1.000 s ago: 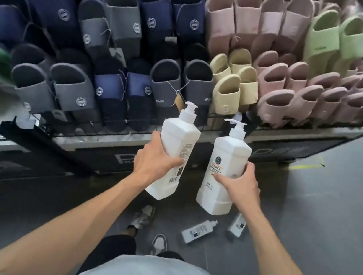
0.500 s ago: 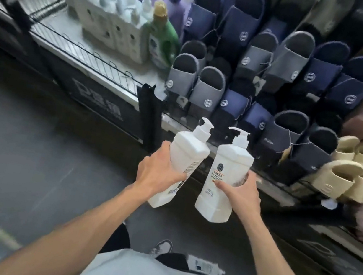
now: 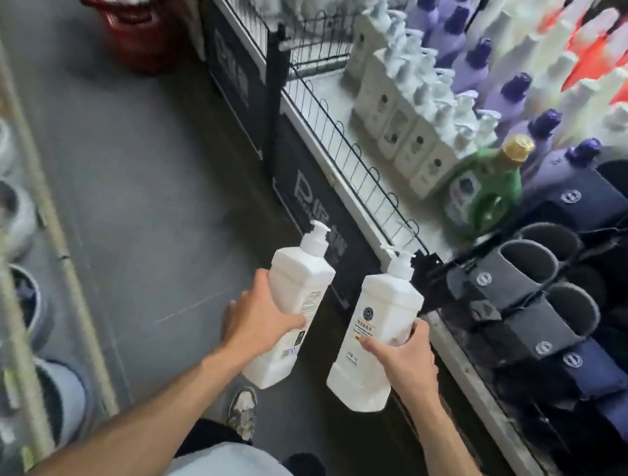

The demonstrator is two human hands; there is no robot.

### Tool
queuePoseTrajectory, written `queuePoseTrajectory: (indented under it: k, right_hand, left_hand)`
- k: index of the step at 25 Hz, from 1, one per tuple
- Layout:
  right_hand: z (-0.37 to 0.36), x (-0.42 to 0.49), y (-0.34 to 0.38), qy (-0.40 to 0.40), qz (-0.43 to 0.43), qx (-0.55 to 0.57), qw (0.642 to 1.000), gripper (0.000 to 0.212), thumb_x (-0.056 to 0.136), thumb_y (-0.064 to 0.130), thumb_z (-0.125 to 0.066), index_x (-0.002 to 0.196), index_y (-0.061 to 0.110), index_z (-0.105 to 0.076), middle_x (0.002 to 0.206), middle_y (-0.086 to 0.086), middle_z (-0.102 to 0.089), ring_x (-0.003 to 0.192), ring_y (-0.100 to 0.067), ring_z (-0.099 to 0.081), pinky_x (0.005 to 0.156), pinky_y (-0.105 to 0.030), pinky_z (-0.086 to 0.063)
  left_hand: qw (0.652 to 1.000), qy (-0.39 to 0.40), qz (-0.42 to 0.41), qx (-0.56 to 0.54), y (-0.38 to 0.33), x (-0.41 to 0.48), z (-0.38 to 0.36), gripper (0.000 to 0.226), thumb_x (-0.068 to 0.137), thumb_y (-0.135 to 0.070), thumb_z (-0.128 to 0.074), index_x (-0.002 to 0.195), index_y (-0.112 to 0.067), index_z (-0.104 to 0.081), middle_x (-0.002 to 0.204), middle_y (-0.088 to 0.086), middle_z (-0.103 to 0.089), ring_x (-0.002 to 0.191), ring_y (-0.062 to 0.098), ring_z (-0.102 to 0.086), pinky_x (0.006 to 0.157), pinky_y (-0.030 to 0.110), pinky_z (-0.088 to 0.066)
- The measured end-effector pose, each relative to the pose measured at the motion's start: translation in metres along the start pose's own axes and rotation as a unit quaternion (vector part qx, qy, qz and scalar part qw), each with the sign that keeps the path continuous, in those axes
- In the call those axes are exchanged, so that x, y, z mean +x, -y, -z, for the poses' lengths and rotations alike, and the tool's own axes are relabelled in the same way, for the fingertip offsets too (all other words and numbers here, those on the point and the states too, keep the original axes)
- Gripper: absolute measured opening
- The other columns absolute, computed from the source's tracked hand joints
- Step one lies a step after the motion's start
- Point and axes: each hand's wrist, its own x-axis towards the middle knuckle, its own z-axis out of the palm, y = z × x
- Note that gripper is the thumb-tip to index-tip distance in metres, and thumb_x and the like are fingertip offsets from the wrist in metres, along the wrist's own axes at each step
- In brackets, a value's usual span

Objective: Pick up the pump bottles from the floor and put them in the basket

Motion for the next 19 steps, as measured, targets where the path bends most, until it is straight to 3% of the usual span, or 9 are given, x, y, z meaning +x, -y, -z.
queuePoseTrajectory:
  k: [8,14,19]
  right_hand:
    - [-0.108,0.065,0.165,0.098,0.121,-0.073,0.985,0.086,0.056,0.06,-0.082,0.123,0.034,-0.036,0.112,0.007,-0.061,0.104,-0.022,-0.063,0.088,-0.051,-0.056]
    - [-0.185,0.127,0.269,0.161,0.187,-0.133,0.96,0.089,0.051,0.063,-0.079,0.123,0.032,-0.036,0.11,0.007,-0.062,0.101,-0.021,-0.065,0.087,-0.053,-0.056]
    - [-0.236,0.184,0.355,0.219,0.231,-0.162,0.934,0.086,0.055,0.062,-0.081,0.122,0.034,-0.035,0.105,0.015,-0.059,0.098,-0.017,-0.065,0.085,-0.05,-0.058]
  left_hand:
    - [0.986,-0.105,0.11,-0.061,0.058,0.09,0.113,0.069,0.063,-0.047,-0.084,0.109,-0.022,-0.04,0.112,0.001,-0.065,0.097,0.032,-0.064,0.077,0.038,-0.047]
    - [0.958,-0.182,0.194,-0.107,0.095,0.172,0.181,0.074,0.056,-0.049,-0.085,0.109,-0.024,-0.04,0.109,0.002,-0.066,0.094,0.033,-0.065,0.081,0.042,-0.053]
    - [0.933,-0.222,0.249,-0.137,0.106,0.243,0.233,0.074,0.058,-0.046,-0.087,0.113,-0.023,-0.042,0.104,-0.002,-0.065,0.083,0.027,-0.059,0.076,0.037,-0.049]
